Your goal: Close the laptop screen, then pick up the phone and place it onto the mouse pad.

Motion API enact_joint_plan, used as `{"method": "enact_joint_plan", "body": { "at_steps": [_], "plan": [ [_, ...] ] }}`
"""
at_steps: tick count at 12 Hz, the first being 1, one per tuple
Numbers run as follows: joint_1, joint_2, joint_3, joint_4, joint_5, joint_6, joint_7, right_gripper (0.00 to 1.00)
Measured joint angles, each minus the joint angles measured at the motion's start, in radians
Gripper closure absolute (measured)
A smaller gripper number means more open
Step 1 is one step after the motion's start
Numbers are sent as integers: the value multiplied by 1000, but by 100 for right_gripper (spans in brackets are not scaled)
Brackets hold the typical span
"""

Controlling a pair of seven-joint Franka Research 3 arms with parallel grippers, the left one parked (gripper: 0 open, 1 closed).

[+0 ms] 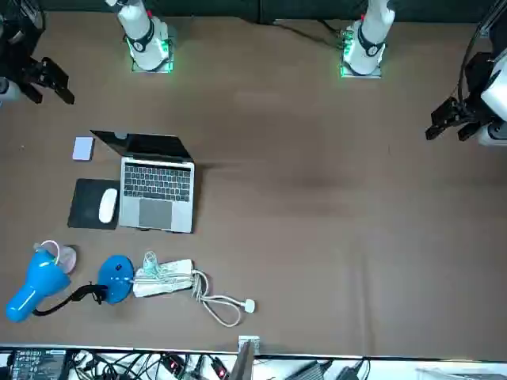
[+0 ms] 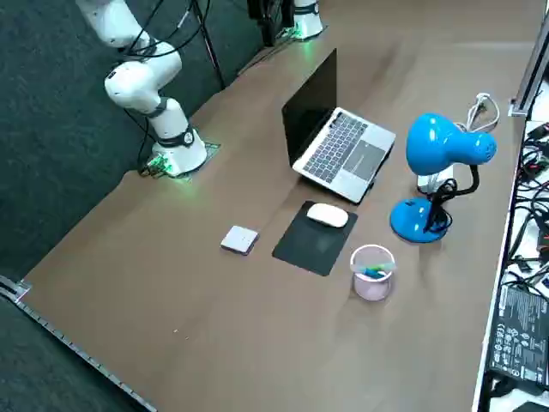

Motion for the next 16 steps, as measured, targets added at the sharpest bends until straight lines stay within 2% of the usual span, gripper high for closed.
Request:
{"method": "enact_joint_plan", "body": {
  "at_steps": [10,16],
  "plan": [
    [7,13,2,-2,3,-18,0,0],
    [53,41,5,-42,16,-17,15,2]
  ]
}}
